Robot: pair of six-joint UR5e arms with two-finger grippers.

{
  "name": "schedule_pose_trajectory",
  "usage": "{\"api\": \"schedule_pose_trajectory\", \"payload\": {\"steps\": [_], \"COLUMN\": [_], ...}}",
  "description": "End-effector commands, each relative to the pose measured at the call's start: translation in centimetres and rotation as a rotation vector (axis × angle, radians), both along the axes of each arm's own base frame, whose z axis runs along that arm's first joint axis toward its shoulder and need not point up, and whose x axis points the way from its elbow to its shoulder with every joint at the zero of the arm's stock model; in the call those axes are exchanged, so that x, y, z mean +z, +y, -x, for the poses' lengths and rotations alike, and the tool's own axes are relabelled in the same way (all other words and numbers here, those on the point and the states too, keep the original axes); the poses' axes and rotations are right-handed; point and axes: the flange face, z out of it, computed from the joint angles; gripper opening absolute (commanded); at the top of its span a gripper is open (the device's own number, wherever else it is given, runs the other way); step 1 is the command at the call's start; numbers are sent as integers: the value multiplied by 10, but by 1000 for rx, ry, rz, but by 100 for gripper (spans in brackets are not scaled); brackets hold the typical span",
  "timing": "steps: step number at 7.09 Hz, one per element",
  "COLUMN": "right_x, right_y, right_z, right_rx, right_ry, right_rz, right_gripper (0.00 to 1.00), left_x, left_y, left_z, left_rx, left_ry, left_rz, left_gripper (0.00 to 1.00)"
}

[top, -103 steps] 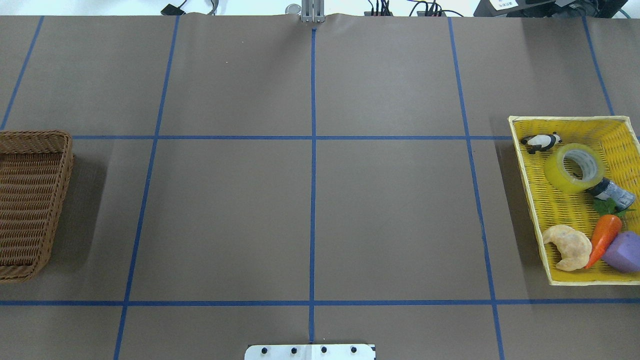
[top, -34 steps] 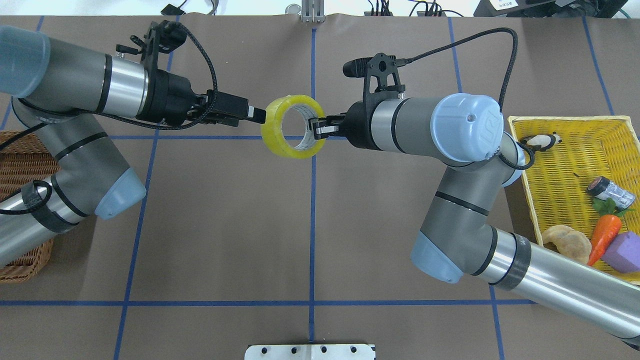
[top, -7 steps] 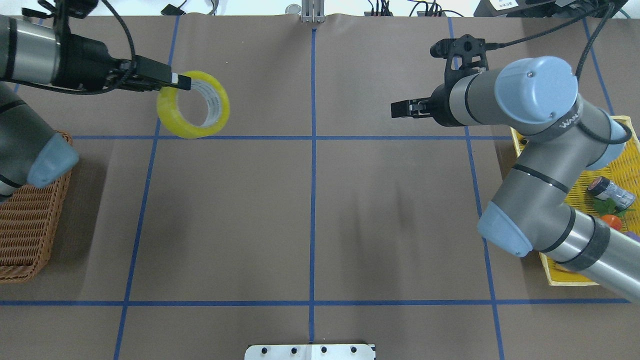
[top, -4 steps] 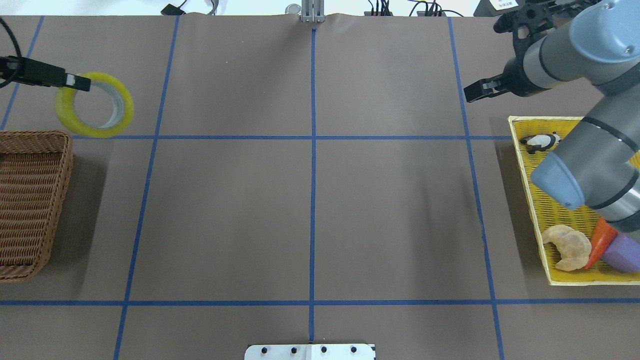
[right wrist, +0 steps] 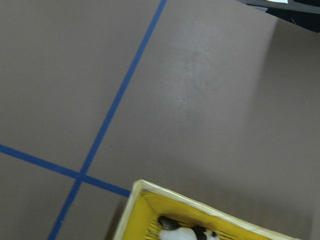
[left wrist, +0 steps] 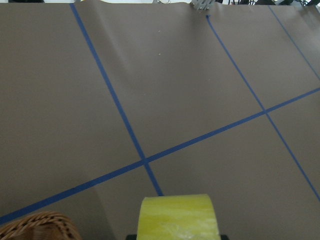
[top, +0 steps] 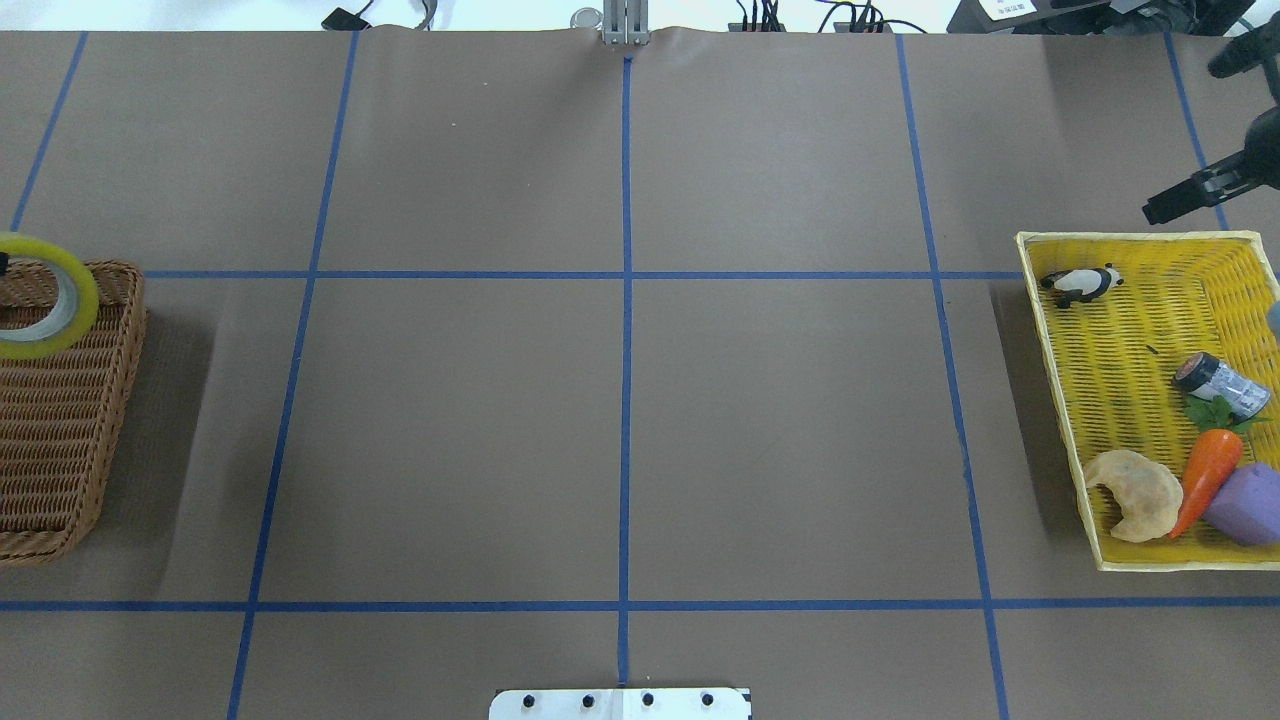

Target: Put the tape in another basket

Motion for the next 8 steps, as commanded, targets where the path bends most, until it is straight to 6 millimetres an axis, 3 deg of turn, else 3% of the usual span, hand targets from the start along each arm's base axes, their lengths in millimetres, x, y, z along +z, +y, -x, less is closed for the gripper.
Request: {"api": "schedule_pose_trajectory", "payload": {"steps": [1, 6, 8], "right_x": [47, 56, 58], "right_y": [9, 10, 9], "right_z": [-48, -55, -55], "right_rx": [-48, -53, -51], "right_ry": [-19, -15, -13], "right_rz": [27, 33, 38], "right_gripper": [100, 100, 100], "left_x": [68, 115, 119], "left_y": [25, 25, 24], "left_z": [16, 17, 17], "left_rx": [14, -47, -56], "left_ry": [-79, -135, -143], "left_rz": [-23, -33, -39], "left_gripper": [0, 0, 0]}}
